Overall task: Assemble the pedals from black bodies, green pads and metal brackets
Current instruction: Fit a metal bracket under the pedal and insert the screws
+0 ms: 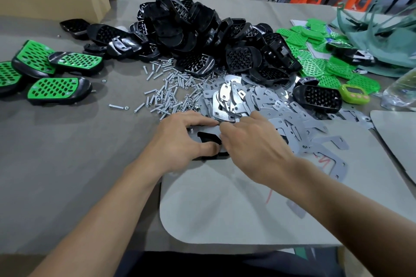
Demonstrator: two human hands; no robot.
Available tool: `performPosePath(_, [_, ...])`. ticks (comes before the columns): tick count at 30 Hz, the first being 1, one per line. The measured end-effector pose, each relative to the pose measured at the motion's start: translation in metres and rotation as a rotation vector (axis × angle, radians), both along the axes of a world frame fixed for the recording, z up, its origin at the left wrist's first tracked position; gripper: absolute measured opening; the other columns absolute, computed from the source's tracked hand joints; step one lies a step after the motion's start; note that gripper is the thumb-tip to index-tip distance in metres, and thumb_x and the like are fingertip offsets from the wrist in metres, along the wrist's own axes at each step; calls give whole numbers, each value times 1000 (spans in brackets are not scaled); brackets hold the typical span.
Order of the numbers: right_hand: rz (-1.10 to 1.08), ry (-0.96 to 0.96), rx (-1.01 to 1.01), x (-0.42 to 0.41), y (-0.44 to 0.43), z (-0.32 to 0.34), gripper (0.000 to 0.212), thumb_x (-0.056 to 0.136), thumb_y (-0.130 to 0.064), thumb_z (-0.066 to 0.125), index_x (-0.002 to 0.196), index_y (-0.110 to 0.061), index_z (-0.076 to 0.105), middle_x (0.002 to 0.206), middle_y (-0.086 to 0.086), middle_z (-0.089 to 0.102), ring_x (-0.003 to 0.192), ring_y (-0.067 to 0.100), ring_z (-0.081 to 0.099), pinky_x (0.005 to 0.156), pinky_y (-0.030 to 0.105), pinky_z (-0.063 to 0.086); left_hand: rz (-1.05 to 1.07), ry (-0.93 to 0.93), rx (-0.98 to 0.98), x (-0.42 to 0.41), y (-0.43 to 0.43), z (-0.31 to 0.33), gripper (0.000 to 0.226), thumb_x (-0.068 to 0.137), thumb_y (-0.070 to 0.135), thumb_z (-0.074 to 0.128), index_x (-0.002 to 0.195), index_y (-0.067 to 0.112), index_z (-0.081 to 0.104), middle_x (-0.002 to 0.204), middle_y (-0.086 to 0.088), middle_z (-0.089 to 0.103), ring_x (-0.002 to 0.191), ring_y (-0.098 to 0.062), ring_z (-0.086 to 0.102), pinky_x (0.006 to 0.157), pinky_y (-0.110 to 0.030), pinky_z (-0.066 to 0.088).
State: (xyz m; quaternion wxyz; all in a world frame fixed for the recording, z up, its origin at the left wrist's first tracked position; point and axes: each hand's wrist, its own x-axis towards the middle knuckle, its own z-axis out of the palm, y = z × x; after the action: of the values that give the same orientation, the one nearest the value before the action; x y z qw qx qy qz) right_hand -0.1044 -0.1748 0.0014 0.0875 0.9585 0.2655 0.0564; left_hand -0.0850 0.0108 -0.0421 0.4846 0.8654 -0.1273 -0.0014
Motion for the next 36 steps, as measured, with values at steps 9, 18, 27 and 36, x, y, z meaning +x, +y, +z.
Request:
performPosePath(9, [-365,63,518,-2,4,-12,33,99,-35,47,69,-20,50,55,-2,51,56,16,52,50,32,31,2,-33,47,-4,1,1,60,53,57,75,109,38,79,105,28,68,102,8,61,80,-8,44])
performPosePath(18, [-220,367,773,-24,-9,-8,75,71,-22,79,134,-51,48,97,-52,42,76,-21,49,66,0,36,48,-74,119,-14,2,3,91,60,57,75,145,58,43,111,36,65,107,10,57,90,-7,41])
performPosePath(27, [-435,646,1518,-18,-7,-10,55,48,-13,90,101,-22,78,82,-1,73,67,14,65,68,26,55,76,-35,-485,-17,9,9,92,66,43,79,150,41,42,131,15,69,125,-5,61,98,-22,47])
performPosePath(36, [-507,793,1938,-36,30,-18,30,75,-1,83,99,-18,81,96,18,67,88,30,65,91,40,61,21,346,-880,-21,7,23,59,81,15,68,139,11,59,127,-10,71,118,-30,67,108,-46,51])
